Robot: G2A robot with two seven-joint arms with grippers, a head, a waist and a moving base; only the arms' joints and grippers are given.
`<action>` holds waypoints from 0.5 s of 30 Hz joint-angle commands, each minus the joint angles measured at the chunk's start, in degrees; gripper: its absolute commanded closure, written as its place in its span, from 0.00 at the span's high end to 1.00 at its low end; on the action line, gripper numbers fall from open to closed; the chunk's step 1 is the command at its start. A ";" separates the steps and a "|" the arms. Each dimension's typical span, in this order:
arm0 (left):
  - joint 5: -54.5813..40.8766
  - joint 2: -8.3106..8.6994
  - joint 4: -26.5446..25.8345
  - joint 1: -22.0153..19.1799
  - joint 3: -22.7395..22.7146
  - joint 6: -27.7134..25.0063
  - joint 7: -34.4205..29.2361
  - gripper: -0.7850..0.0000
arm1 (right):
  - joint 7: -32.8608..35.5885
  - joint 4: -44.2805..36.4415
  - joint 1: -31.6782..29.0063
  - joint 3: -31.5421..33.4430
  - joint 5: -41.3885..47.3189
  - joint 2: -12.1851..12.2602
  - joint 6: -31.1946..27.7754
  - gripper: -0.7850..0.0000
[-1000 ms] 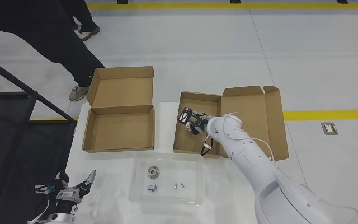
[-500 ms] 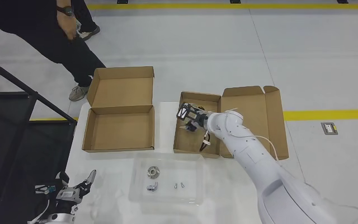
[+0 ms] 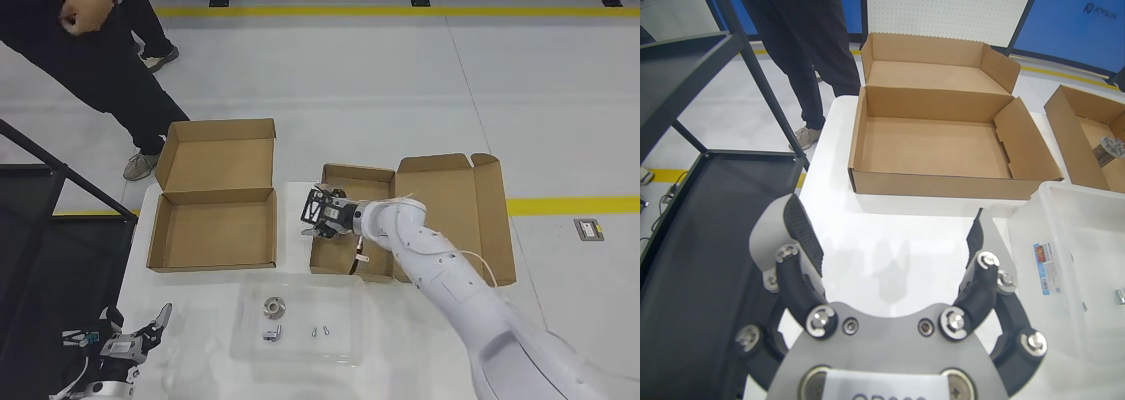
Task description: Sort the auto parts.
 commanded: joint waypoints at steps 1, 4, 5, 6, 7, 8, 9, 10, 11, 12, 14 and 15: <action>0.00 0.00 0.00 0.00 0.00 0.00 0.00 1.00 | 1.19 -4.02 -1.44 0.69 -0.72 0.97 -0.34 1.00; 0.00 0.00 0.00 0.00 0.00 0.00 0.00 1.00 | 3.89 -10.83 -3.98 2.22 -1.40 2.52 -1.45 1.00; 0.00 0.00 0.00 0.00 0.00 0.00 0.00 1.00 | 5.18 -13.28 -4.89 2.87 -1.77 3.09 -1.61 1.00; 0.00 0.00 0.00 0.00 0.00 0.00 0.00 1.00 | 6.62 -15.89 -5.94 3.52 -2.14 3.65 -1.82 1.00; 0.00 0.00 0.00 0.00 0.00 0.00 0.00 1.00 | 7.82 -18.73 -7.13 4.20 -2.31 4.21 -2.41 1.00; 0.00 0.00 0.00 0.00 0.00 0.00 0.00 1.00 | 9.30 -21.23 -8.35 5.13 -2.37 4.80 -2.63 1.00; 0.00 0.00 0.00 0.00 0.00 0.00 0.00 1.00 | 10.80 -23.85 -9.57 5.97 -2.55 5.36 -3.06 1.00; 0.00 0.00 0.00 0.00 0.00 0.00 0.00 1.00 | 12.31 -26.41 -10.80 6.84 -2.70 5.90 -3.52 1.00; 0.00 0.00 0.00 0.00 0.00 0.00 0.00 1.00 | 14.23 -28.76 -12.03 7.65 -2.98 6.42 -3.98 1.00; 0.00 0.00 0.00 0.00 0.00 0.00 0.00 1.00 | 16.40 -31.00 -13.26 8.46 -2.91 6.86 -4.42 1.00; 0.00 0.00 0.00 0.00 0.00 0.00 0.00 1.00 | 19.85 -35.12 -15.62 10.06 -1.63 7.57 -5.93 1.00; 0.00 0.00 0.00 0.00 0.00 0.00 0.00 1.00 | 21.67 -36.74 -16.63 10.81 -1.16 7.91 -6.74 1.00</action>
